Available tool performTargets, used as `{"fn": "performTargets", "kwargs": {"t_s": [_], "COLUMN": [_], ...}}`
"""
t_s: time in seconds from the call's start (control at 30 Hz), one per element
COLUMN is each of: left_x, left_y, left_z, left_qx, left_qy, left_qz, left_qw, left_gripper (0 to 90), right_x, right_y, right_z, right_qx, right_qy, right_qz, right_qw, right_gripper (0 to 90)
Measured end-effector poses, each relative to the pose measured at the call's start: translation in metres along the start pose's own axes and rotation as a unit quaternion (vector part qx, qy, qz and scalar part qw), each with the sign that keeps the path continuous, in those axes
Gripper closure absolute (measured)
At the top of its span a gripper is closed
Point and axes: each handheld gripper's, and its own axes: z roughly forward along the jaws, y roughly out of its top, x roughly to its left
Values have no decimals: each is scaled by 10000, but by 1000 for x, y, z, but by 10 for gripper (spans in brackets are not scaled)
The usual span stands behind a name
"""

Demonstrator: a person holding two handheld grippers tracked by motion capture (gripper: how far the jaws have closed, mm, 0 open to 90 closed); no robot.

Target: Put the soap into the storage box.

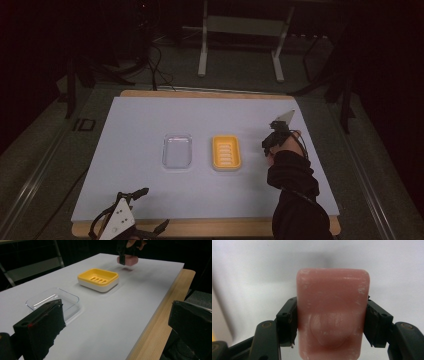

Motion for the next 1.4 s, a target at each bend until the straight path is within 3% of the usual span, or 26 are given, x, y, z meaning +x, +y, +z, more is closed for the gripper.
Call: {"fn": "performTargets", "kwargs": {"t_s": [0.07,0.17,0.33,0.4,0.9,1.4], "left_x": [0,0,0,0,-1,-1], "left_y": [0,0,0,0,1,1], "left_z": [0,0,0,0,0,0], "left_qx": [0,-1,-7,-8,-15,-22], "left_qy": [0,-5,-5,-8,-26,-60], "left_qz": [0,-1,-9,-11,18,30], "left_qw": [10000,10000,10000,10000,10000,10000], "left_gripper": [8,8,8,8,8,8], "right_x": [0,3,8,12,68,121], "right_y": [0,0,-1,-1,-2,-8], "right_z": [-3,-12,-19,-23,-55,-42], "right_qx": [2,-68,-42,-19,-172,-61], "right_qy": [-4,-172,-109,-143,-87,104], "right_qz": [-4,-203,-220,-340,-791,-1129], "right_qw": [10000,9996,9997,9993,9967,9935], "right_gripper": [372,371,372,372,372,372]}}
